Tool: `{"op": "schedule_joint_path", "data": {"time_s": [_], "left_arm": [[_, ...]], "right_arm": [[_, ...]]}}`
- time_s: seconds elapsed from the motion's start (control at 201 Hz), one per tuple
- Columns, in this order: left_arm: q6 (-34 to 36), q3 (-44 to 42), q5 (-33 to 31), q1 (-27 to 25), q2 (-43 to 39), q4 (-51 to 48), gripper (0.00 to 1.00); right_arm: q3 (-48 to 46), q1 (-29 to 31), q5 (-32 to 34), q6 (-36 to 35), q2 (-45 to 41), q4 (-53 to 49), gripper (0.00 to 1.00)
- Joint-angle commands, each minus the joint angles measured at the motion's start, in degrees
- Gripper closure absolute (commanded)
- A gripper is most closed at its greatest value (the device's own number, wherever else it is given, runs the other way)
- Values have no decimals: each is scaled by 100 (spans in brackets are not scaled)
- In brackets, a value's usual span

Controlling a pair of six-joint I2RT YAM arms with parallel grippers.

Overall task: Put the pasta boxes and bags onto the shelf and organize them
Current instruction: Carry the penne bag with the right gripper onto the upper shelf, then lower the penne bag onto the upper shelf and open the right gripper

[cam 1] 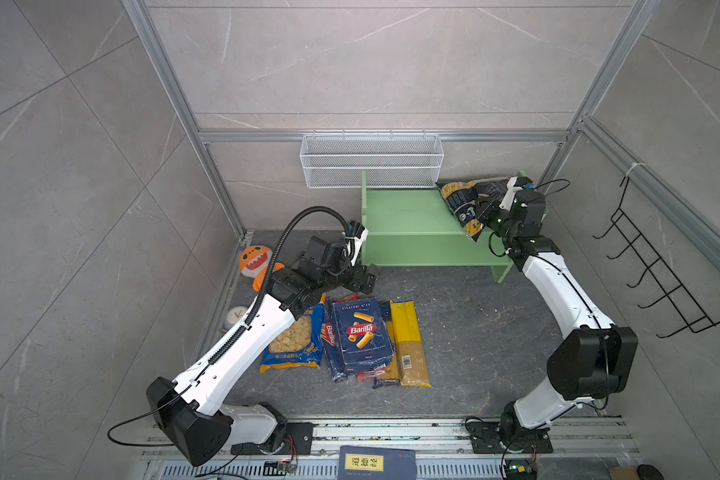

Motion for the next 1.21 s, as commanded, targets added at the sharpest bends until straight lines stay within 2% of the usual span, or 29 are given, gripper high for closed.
{"op": "schedule_joint_path", "data": {"time_s": [0.0,0.124,0.254,0.309,0.324,0.334,0.363,0.612,0.737,0.946,1.205], "left_arm": [[21,233,94,43,15,45,2],[-11,220,129,67,15,54,2],[-54,212,176,74,41,67,2],[-76,217,199,74,41,81,2],[-75,214,206,76,49,83,2],[-81,215,215,74,50,83,2],[-89,216,230,72,50,83,2],[-187,196,456,72,153,219,3],[-181,233,616,83,275,307,3],[-163,247,823,119,367,385,3],[-252,16,834,246,149,452,3]], "right_arm": [[-107,-150,501,-197,-380,609,90],[-130,-196,402,-114,-322,516,68],[44,-208,98,-19,-199,309,35],[224,-203,-4,28,-138,51,30],[277,-208,-45,47,-121,-28,24],[316,-202,-74,60,-112,-75,16],[401,-203,-144,94,-93,-198,8],[1475,-174,-252,214,13,-2297,1],[2029,-167,-79,152,119,-3134,1],[2517,-170,-74,172,247,-3818,1],[2348,-166,-253,163,-61,-4095,1]]}}
